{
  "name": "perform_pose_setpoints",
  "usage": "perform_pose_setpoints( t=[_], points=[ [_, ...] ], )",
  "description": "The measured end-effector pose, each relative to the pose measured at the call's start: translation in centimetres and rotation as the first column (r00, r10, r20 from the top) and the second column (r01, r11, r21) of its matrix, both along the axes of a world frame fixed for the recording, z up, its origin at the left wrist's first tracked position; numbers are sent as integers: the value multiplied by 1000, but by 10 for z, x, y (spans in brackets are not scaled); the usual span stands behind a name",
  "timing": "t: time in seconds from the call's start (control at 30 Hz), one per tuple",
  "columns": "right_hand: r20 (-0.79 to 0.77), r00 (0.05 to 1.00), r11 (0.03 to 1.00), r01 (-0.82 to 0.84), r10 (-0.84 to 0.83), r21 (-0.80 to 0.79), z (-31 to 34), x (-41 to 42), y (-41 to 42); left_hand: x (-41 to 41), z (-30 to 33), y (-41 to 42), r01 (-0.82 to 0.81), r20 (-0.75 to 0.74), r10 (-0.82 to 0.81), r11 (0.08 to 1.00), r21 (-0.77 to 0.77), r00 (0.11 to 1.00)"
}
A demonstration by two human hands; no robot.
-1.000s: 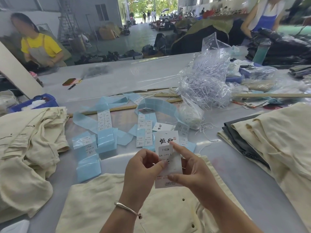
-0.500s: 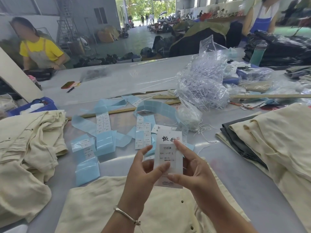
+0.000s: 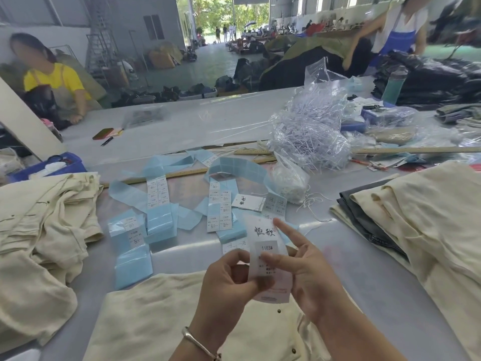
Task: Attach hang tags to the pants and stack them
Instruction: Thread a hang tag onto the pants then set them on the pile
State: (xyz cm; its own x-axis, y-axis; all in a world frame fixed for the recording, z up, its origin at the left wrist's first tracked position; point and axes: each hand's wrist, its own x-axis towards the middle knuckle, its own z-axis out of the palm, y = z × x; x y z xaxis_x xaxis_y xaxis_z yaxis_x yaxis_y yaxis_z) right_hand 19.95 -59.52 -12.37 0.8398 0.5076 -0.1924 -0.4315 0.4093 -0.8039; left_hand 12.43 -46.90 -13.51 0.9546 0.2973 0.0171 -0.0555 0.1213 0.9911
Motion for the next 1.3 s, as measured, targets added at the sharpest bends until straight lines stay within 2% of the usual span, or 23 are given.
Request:
perform_pose_setpoints(
  t=[0.17,0.27,0.33,0.4,0.47,0.53,0.6,0.7,0.8,0.97,1.03,1.13,1.23,1.3],
  points=[
    [37,996,996,84,-83,-14,2,5,0,1,-6,9,72,16,-72,997,-7,997],
    [44,987,988,156,-155,-18,-3,2,7,4,-10,12,93,-29,-94,995,-37,995],
    [147,967,964,228,-208,-136,-9,0,12,7,-12,11,123,-101,-128,991,-56,987],
    [333,914,897,334,-234,-288,-17,-2,15,12,-13,8,127,-180,-137,990,-65,974],
    [479,849,830,422,-221,-364,-25,-2,17,20,-14,3,85,-207,-96,994,-64,974],
    [535,815,785,475,-222,-398,-35,-1,20,28,-18,-4,-13,-211,6,1000,-28,977],
    [510,823,764,492,-251,-418,-45,3,23,36,-29,-10,-115,-208,141,984,134,968],
    [398,865,760,474,-306,-446,-58,11,26,43,-46,-15,-222,-194,317,893,392,928],
    [294,889,788,449,-350,-421,-73,18,30,49,-62,-13,-258,-231,353,897,358,907],
    [358,897,750,420,-259,-511,-98,52,21,63,-80,2,-296,-289,387,903,312,875],
    [472,863,642,466,-180,-609,-108,82,4,67,-85,13,-305,-291,412,886,349,864],
    [584,806,379,513,95,-770,-121,134,-24,74,-93,24,-298,-298,419,878,375,858],
    [470,787,164,443,399,-881,-136,180,-42,75,-103,28,-278,-338,388,902,331,857],
    [368,772,97,374,519,-922,-145,200,-45,73,-107,28,-251,-373,356,920,302,857]
  ],
)
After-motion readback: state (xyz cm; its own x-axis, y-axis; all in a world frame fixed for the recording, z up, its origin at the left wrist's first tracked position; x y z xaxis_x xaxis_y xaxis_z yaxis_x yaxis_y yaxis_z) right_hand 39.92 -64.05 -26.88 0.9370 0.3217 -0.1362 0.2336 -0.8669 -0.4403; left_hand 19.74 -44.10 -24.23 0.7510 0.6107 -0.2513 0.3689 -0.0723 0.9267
